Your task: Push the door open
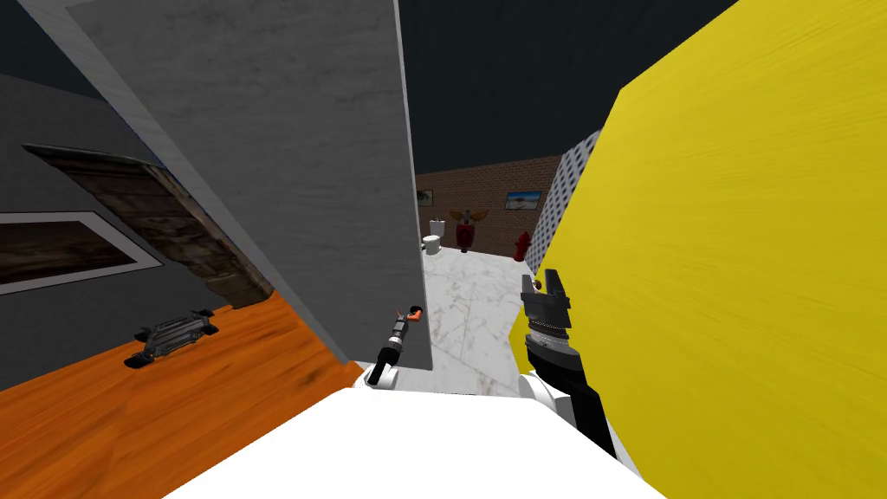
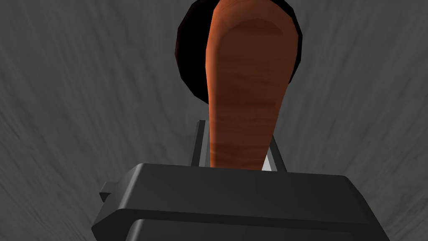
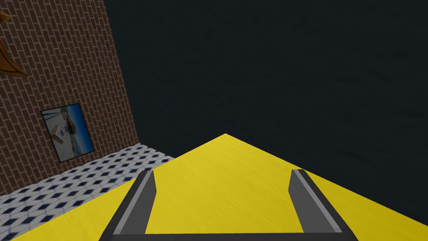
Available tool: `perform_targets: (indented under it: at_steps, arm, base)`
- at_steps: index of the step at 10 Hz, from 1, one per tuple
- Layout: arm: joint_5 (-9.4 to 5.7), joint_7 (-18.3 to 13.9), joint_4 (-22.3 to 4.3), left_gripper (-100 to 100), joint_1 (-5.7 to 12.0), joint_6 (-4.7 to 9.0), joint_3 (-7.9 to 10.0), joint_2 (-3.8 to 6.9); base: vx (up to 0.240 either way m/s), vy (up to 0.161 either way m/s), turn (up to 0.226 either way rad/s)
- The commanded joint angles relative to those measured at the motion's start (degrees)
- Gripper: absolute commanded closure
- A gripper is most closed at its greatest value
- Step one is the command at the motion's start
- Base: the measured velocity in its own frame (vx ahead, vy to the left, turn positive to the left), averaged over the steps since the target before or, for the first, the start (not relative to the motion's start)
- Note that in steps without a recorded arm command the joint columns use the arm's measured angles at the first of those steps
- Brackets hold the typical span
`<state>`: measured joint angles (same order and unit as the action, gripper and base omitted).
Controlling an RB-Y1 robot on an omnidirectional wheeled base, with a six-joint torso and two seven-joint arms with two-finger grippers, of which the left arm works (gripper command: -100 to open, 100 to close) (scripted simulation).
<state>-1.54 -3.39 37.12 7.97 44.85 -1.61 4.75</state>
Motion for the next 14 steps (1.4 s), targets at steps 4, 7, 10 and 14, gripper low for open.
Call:
perform_targets:
  at_steps: [4,7,10,14]
  arm:
    - [-1.40,0.9,-2.4,100,1.84,1.19,2.84,0.49]
    - [-2.08,1.6,-2.6,100,1.89,1.14,4.24,0.35]
    - [-2.87,2.3,-2.8,100,1.96,1.07,5.86,0.11]
    - [-3.66,2.7,-2.7,100,1.65,0.94,7.38,0.66]
  base:
    - [0.132,-0.102,0.053]
    - [0.086,-0.053,0.030]
    - [0.183,-0.091,0.060]
    - [0.122,-0.059,0.040]
